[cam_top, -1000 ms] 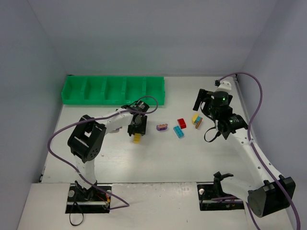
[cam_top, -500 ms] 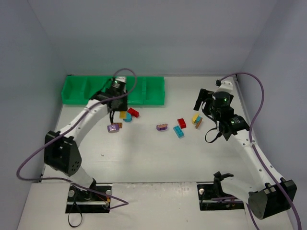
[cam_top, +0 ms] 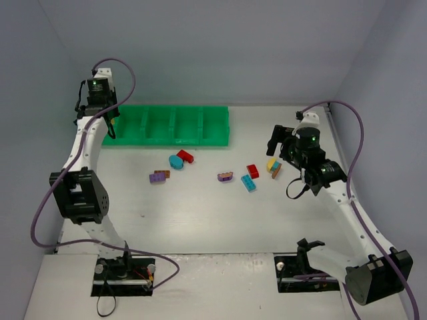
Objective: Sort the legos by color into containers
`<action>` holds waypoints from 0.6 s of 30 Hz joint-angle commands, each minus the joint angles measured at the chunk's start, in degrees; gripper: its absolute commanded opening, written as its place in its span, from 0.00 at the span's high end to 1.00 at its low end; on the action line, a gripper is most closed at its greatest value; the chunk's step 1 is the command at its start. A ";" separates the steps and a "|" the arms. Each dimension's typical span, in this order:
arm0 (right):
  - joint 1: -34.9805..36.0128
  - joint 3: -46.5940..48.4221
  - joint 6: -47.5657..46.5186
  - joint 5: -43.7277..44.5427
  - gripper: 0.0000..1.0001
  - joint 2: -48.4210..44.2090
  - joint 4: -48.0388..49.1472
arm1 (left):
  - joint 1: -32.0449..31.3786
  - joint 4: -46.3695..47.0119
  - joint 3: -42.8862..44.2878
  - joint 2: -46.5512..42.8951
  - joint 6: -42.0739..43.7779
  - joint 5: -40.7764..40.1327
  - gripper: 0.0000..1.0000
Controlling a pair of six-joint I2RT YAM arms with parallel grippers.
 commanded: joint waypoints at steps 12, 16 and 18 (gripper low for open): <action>-0.10 -2.51 -1.97 -7.80 0.06 -1.36 4.34 | 7.46 13.99 16.36 19.56 13.90 -2.36 1.00; -0.19 -2.33 -1.70 -9.73 0.07 -0.48 4.25 | 8.51 16.36 19.97 24.83 12.86 -1.31 1.00; -0.19 -2.33 -1.53 -10.44 0.05 -0.39 4.16 | 8.86 17.24 21.55 26.33 12.15 -1.31 1.00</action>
